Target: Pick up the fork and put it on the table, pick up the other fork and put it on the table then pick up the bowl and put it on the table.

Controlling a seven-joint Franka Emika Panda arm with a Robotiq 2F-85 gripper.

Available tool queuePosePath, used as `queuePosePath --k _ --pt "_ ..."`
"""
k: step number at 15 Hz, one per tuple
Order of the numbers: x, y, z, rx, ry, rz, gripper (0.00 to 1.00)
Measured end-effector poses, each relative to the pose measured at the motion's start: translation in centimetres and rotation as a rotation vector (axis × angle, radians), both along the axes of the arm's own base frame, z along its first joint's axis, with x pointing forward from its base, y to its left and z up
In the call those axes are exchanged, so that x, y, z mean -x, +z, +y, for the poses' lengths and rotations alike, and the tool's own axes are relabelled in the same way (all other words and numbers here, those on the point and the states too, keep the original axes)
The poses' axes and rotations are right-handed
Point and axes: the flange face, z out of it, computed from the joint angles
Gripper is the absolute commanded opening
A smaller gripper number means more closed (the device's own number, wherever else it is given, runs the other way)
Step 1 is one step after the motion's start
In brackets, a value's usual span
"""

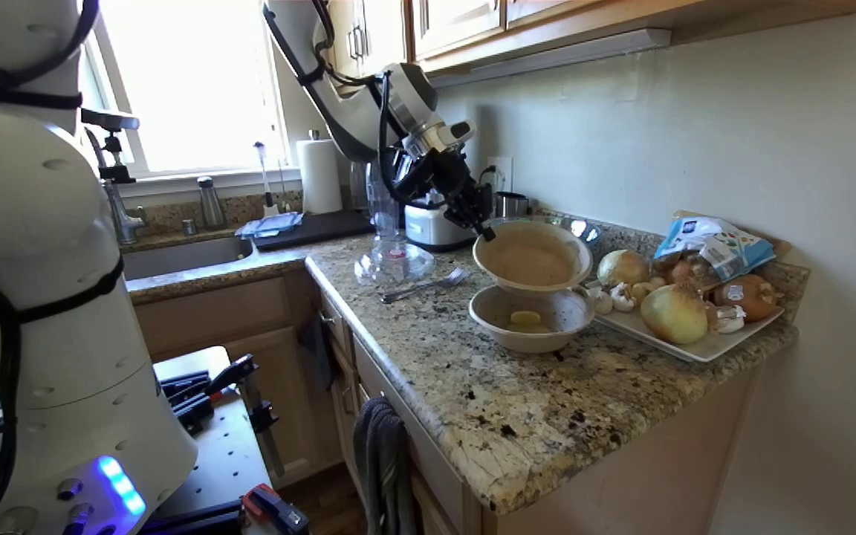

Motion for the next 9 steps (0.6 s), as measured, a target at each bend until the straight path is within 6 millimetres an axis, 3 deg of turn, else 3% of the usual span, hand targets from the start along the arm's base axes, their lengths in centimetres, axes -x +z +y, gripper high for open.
queuePosePath --k 9 --pt "4.6 -0.4 9.4 0.007 0.174 0.038 0.06"
